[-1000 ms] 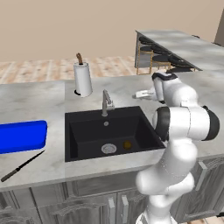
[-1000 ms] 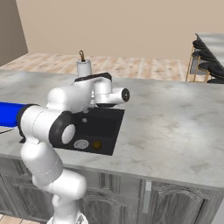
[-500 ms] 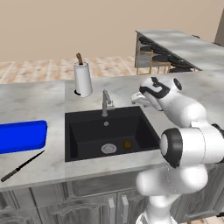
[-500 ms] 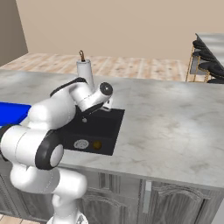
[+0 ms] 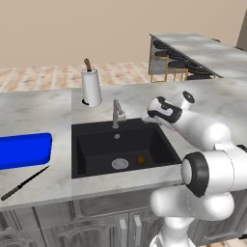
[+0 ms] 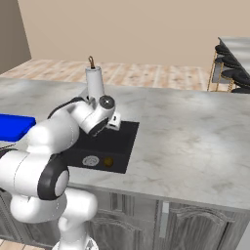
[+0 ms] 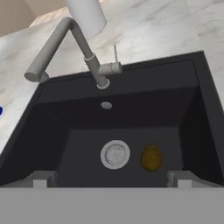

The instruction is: Pick up all produce items and place them in the sink. Turn on the sink faucet to wash them. Then turn the sink off and put them in the tray.

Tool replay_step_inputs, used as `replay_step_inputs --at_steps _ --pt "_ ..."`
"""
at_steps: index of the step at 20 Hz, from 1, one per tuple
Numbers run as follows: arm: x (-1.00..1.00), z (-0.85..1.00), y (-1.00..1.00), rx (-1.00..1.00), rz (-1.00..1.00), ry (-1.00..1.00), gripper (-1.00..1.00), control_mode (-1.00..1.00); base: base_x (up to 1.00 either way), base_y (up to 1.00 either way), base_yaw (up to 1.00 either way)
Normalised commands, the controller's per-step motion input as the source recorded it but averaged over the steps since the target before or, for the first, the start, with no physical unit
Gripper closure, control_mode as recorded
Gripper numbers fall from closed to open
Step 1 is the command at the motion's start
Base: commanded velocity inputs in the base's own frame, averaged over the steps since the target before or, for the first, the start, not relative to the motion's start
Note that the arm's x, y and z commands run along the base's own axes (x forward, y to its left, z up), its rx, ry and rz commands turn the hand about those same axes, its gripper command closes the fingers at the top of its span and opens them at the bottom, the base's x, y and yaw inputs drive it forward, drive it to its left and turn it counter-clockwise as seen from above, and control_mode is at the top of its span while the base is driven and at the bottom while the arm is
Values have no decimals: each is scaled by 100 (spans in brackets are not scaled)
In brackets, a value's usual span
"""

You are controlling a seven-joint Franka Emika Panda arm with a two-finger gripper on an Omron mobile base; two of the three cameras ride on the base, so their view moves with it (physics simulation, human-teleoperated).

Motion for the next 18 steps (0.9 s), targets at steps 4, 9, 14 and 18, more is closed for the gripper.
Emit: replay_step_inputs --at_steps 4,9,14,18 --pt "0 -31 0 -9 -3 1 -100 -100 0 0 0" --pt "0 -37 0 -6 -2 3 -100 -100 0 0 0" --pt "0 -30 0 -5 -1 2 -100 -100 0 0 0" --pt "0 -30 0 -3 -1 4 -100 -100 0 0 0"
